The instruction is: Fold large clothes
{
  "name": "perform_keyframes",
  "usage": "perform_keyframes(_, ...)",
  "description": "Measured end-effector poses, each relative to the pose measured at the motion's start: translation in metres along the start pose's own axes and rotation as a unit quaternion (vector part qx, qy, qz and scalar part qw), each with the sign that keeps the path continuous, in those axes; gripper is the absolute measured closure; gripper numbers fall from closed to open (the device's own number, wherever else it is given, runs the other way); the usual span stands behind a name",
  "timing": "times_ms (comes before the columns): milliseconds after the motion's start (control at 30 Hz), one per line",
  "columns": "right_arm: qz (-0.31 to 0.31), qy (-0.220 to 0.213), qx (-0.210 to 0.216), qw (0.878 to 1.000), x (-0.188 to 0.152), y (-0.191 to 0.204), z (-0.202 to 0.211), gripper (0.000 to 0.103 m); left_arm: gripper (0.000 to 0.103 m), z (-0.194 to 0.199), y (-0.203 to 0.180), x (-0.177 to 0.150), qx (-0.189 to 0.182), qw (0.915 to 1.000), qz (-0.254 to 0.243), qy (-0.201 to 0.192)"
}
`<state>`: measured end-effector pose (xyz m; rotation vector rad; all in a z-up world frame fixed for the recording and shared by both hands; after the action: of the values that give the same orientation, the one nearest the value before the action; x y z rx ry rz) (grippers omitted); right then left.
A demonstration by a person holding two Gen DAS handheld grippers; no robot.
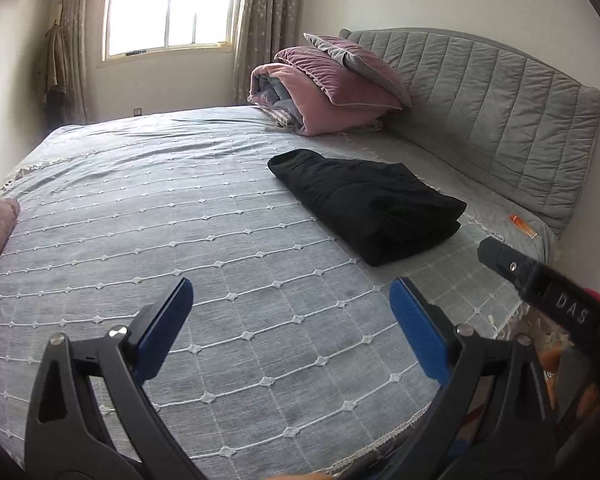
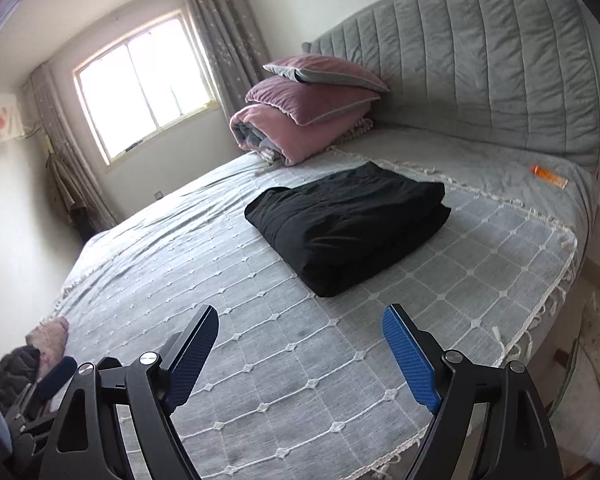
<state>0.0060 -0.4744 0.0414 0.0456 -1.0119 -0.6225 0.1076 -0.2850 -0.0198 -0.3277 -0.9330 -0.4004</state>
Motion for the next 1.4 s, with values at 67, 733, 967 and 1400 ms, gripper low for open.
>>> perform_keyframes(67,0.012,-0.002,0.002,1.000,-0.006,0.003,-0.007,0.017,0.004,-0.006,-0.001,-0.002,-0.006,1.0000,0.003,-0.001)
perform_keyframes(733,0.071,-0.017,-0.096,0.993,-0.036,-0.033,-0.025,0.017,0.003,-0.032,-0.025,-0.029,-0.031,0.9994,-0.004,0.017)
perform_keyframes(967,0.063,-0.015,-0.112,0.992,-0.040,-0.046,-0.030,0.017,0.001,-0.033,-0.030,-0.034,-0.036,0.9991,-0.012,0.017)
perform_keyframes(1400,0.066,-0.001,-0.117,0.991,-0.047,-0.043,-0.046,0.017,0.001,-0.042,-0.029,-0.043,-0.033,0.9988,-0.018,0.030)
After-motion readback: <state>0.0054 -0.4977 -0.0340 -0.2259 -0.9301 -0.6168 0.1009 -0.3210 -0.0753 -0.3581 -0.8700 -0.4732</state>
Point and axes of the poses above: each gripper's, at about its wrist camera, not at the fingertips, and z roughly against the way its jaws point, y to its left, x to its top, the point moved 8 cm from there along -z, roughly the way its jaws point, and after that the axes turned 3 degrees about z, right-handed, at the moved point
